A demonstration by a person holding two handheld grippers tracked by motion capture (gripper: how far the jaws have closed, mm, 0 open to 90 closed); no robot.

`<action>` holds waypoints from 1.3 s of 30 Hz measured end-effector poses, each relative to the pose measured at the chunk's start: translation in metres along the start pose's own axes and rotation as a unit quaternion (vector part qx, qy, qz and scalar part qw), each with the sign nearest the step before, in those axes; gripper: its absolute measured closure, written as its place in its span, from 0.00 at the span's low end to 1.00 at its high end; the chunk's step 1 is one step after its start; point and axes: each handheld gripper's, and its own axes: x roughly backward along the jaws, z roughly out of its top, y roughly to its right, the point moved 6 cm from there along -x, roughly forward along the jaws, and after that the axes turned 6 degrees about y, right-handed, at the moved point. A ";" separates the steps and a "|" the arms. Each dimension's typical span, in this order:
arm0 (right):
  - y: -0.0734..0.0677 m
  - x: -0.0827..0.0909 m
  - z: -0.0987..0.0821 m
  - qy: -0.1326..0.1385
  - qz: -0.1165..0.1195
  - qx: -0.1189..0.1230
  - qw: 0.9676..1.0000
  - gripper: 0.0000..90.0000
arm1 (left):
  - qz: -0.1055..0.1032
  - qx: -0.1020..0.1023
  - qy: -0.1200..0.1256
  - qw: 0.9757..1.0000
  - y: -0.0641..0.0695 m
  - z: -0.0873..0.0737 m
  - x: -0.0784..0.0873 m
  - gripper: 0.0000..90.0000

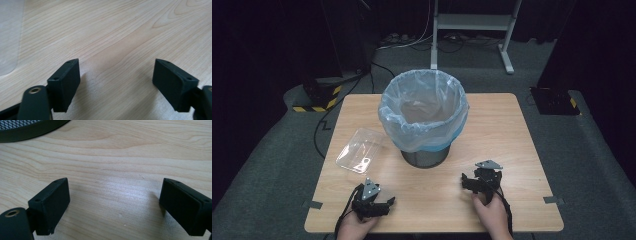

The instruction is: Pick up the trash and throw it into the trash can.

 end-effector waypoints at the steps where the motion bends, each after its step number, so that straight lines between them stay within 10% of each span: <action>1: -0.001 0.000 0.000 -0.001 -0.001 -0.003 1.000 0.10 | 0.001 -0.002 0.000 1.000 -0.001 0.000 0.000 0.24; 18: -0.008 0.008 -0.006 -0.001 0.025 0.014 1.000 0.12 | 0.024 0.018 -0.003 1.000 -0.007 -0.003 0.003 0.19; 28: -0.008 0.009 -0.007 0.000 0.029 0.015 0.999 0.13 | -0.010 0.026 0.024 0.999 -0.014 0.007 0.028 0.58; 33: -0.008 0.009 -0.007 0.001 0.029 0.015 0.999 0.13 | 0.032 0.006 0.067 0.997 -0.036 0.044 0.055 0.76; 39: -0.008 0.009 -0.007 0.001 0.028 0.015 0.999 0.13 | 0.122 0.027 0.064 0.990 -0.097 0.065 0.052 0.68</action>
